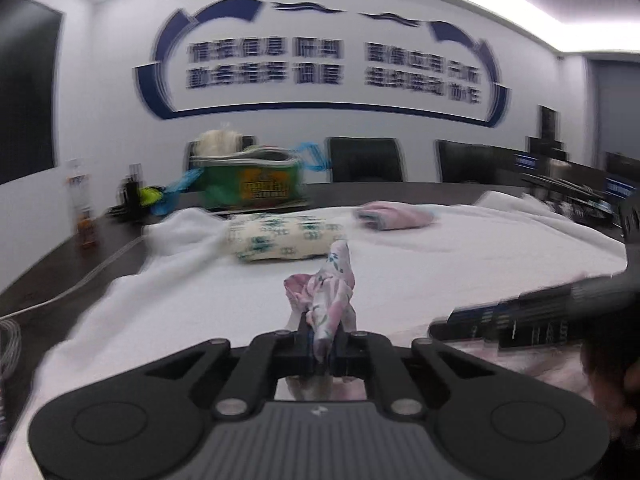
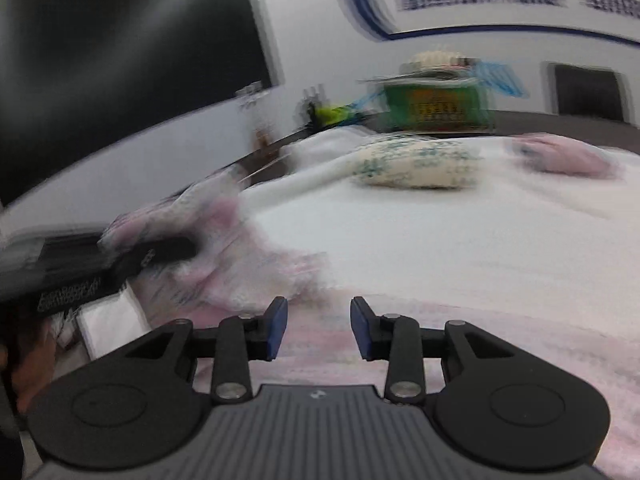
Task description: Fold clothes
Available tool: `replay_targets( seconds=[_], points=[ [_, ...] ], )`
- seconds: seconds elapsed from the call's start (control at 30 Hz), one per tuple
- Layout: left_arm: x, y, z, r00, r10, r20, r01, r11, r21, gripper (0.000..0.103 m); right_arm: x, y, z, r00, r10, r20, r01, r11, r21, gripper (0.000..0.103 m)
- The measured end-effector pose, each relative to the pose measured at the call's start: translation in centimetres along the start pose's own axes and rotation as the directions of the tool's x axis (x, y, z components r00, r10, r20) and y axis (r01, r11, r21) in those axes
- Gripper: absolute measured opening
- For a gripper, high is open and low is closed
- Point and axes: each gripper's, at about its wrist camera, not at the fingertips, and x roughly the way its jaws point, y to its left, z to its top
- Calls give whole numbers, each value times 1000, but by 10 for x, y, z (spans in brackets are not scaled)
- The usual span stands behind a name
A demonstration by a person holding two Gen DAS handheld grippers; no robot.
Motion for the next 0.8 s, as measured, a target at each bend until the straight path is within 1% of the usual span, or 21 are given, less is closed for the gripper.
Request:
replay_targets(
  seconds=[0.1, 0.2, 0.27, 0.3, 0.37, 0.4, 0.43, 0.5, 0.53, 0.57, 0.63, 0.67, 0.7, 0.73, 0.77, 0.8],
  points=[
    [17, -37, -7, 999, -41, -20, 42, 997, 64, 5, -35, -41, 0, 996, -74, 56, 65, 988, 139, 35],
    [34, -74, -16, 996, -81, -46, 86, 988, 128, 7, -59, -60, -4, 992, -90, 86, 71, 977, 203, 35],
    [46, -99, -21, 992, -107, -64, 116, 979, 170, 19, -67, -69, -8, 991, -101, 91, 79, 972, 223, 36],
    [52, -111, -24, 990, -119, -74, 131, 973, 191, 22, -69, -72, -10, 990, -109, 87, 87, 970, 228, 38],
    [43, -105, -23, 983, -170, -72, 179, 973, 149, 47, -69, -78, -14, 991, -111, 74, 90, 967, 238, 39],
    [33, -93, -21, 974, -217, -68, 223, 969, 110, 50, -69, -80, -16, 992, -104, 68, 84, 966, 245, 39],
    [21, -79, -19, 960, -273, -62, 277, 959, 66, 53, -69, -82, -18, 994, -89, 66, 69, 965, 253, 39],
    [-4, -49, -15, 925, -379, -39, 379, 925, -18, 57, -68, -83, -21, 997, -53, 63, 34, 963, 267, 39],
    [-15, -32, -14, 910, -415, -21, 413, 909, -51, 60, -67, -82, -22, 998, -32, 62, 15, 962, 272, 39],
    [-18, -17, -12, 921, -389, -20, 387, 919, -81, 61, -66, -80, -21, 998, -12, 59, -4, 962, 272, 42],
    [-15, 12, -7, 958, -284, -41, 276, 951, -138, 60, -62, -73, -19, 998, 28, 50, -40, 965, 260, 49],
    [-7, 24, -7, 971, -232, -64, 219, 962, -166, 54, -57, -68, -18, 998, 40, 39, -49, 966, 253, 54],
    [4, 35, -7, 979, -179, -93, 159, 968, -192, 50, -48, -64, -18, 999, 36, 15, -39, 967, 252, 56],
    [14, 39, -9, 979, -162, -120, 134, 968, -210, 43, -38, -60, -18, 999, 33, -8, -29, 968, 250, 56],
    [25, 41, -12, 976, -162, -147, 127, 966, -224, 40, -29, -56, -18, 999, 28, -32, -20, 969, 248, 56],
    [35, 42, -14, 971, -163, -173, 119, 964, -237, 38, -19, -52, -18, 998, 23, -54, -9, 970, 241, 53]
  ],
)
